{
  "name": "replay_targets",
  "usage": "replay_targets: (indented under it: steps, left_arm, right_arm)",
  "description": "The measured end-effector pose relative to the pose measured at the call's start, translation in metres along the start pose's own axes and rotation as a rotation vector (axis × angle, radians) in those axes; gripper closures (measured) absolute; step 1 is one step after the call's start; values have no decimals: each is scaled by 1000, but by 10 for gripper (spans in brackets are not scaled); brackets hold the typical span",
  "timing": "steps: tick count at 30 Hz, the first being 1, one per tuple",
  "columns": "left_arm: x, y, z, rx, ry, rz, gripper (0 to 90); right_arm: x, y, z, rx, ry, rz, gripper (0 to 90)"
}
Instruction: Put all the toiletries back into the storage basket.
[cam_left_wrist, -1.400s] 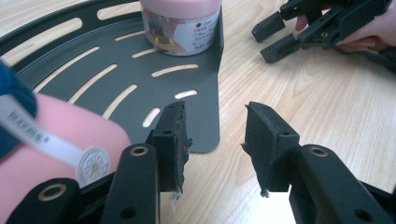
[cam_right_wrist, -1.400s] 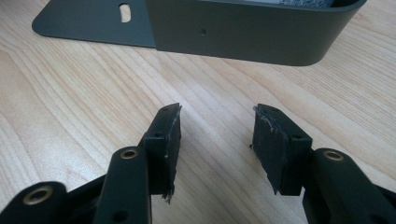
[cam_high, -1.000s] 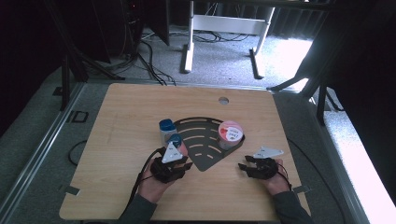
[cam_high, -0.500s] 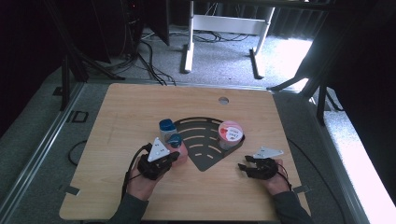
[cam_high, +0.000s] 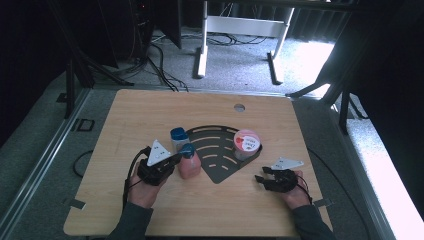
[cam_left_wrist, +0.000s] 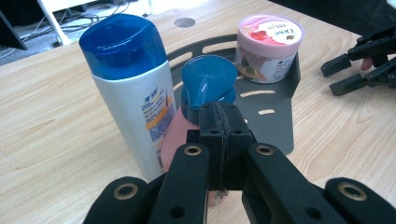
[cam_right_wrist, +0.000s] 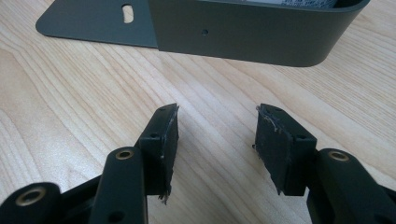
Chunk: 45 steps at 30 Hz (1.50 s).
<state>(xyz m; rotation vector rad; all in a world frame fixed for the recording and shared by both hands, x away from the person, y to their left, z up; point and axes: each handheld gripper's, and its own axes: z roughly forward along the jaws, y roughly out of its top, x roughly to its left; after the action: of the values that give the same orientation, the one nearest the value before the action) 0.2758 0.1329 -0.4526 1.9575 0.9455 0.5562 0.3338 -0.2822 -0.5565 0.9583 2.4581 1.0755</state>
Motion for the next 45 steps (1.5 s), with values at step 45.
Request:
replay_targets:
  steps: [45]
  left_arm:
    - [38,-2,9,78,34,-40,558]
  right_arm:
    - [0,0,0,-3,1,0,482]
